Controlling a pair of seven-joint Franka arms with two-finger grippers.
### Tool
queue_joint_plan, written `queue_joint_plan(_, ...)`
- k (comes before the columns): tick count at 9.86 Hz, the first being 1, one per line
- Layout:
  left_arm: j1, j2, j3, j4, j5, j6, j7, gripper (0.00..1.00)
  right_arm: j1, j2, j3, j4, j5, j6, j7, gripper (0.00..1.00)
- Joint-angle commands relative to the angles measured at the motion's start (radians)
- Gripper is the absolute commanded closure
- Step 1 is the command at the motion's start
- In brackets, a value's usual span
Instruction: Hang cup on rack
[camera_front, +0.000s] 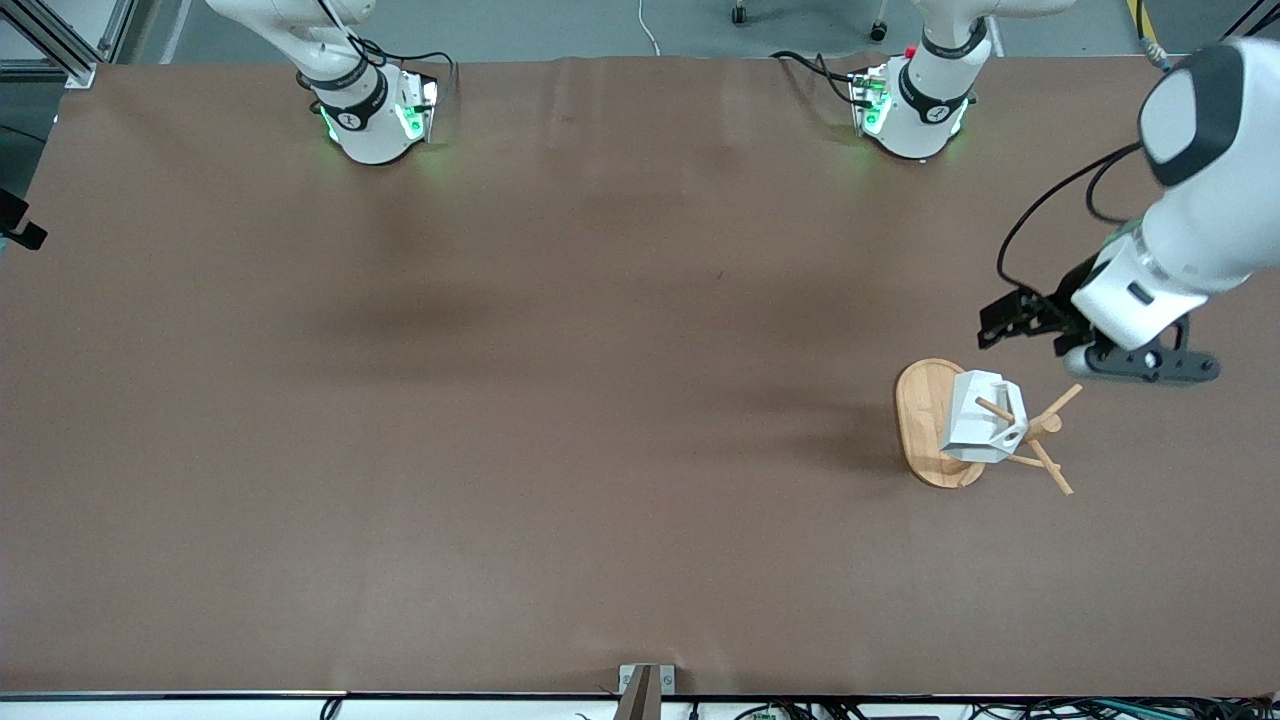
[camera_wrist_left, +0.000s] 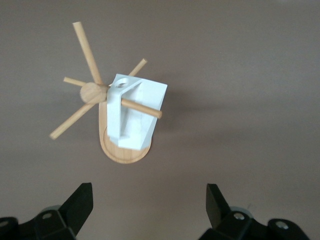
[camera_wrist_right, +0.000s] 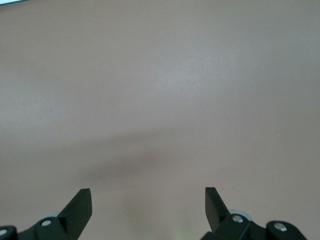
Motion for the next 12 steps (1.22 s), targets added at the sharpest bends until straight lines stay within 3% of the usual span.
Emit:
queue_joint_plan(1,-0.007,-0.013,0.023,0.058,0.026,-0.085,0.005,0.0,0.004,0.008,-0.005,0.017,-0.005,-0.013,-0.004,0.0)
queue_joint_plan(5,0.037,-0.105,0.004,0.052,0.021,-0.23,0.052,0.0,0.002,0.008,-0.005,0.017,-0.005,-0.01,-0.004,0.0)
queue_joint_plan(7,0.071,-0.146,-0.081,0.0,0.058,-0.228,0.047,0.0,0.002,0.008,-0.005,0.017,-0.005,-0.012,-0.005,0.0)
queue_joint_plan(12,0.067,-0.151,-0.081,-0.005,0.109,-0.228,0.065,0.0,0.002,0.008,-0.005,0.017,-0.005,-0.009,-0.005,0.0)
